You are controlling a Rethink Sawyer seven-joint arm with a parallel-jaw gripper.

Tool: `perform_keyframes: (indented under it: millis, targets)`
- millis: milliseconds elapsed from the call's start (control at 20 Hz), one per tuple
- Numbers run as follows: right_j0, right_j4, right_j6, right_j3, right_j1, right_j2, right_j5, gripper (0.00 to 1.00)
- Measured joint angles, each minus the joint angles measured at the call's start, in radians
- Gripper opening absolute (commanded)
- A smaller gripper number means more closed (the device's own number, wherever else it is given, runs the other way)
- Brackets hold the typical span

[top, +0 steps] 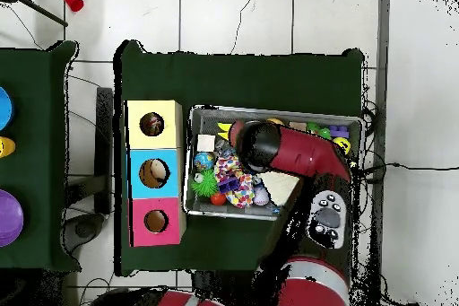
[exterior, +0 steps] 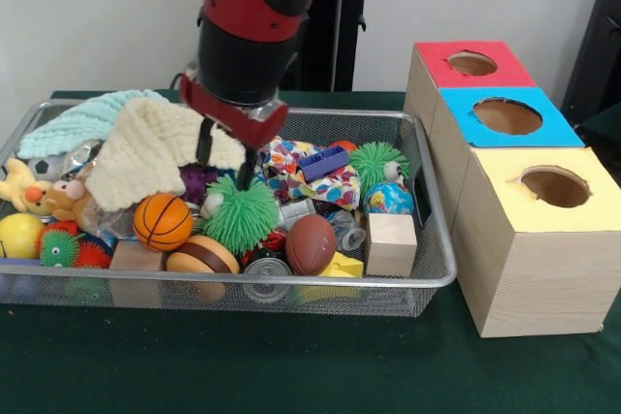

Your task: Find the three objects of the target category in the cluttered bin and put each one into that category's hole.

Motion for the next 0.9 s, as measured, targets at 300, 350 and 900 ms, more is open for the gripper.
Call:
perform_keyframes:
  millis: [300, 350, 900]
  targets:
    - [0.107, 0.092, 0.051, 0.000, -0.013, -0.041, 0.030, 1.00]
    - [0.117, 0.101, 0.061, 0.000, -0.013, -0.045, 0.032, 1.00]
    - [0.153, 0.185, 0.171, 0.001, 0.015, -0.081, 0.037, 1.00]
